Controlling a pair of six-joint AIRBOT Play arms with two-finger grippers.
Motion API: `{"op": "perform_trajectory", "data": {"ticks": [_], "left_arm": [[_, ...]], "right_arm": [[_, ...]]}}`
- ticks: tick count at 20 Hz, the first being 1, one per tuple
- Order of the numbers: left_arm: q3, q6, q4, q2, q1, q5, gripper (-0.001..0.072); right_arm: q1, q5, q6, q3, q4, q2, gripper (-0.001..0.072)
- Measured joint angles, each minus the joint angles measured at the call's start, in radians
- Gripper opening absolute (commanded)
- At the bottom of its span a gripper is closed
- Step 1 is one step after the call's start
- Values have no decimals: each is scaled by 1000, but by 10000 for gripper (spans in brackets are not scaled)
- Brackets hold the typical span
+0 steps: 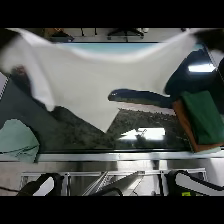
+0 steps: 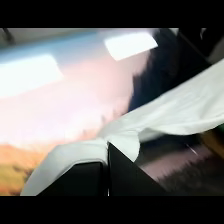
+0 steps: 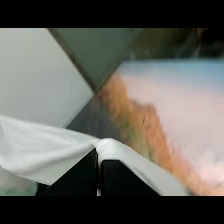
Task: Fold the shirts.
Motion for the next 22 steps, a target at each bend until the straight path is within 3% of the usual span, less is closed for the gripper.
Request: {"op": "perform_trajectory", "data": {"ticks": [3, 8, 11, 16, 22], "left_arm": [[160, -18, -8, 104, 167, 82, 10], [78, 63, -174, 143, 333, 146, 10], [4, 111, -197, 39, 221, 136, 10], [-73, 115, 105, -288, -105, 132, 10], [-92, 85, 251, -706, -253, 168, 21]], "right_arm": [[-51, -71, 37, 211, -4, 35, 20], [-83, -104, 60, 251, -74, 59, 20], [-48, -93, 41, 114, -100, 23, 20], [105, -187, -3, -174, -280, -133, 20], [184, -296, -10, -300, -399, -462, 22]]}}
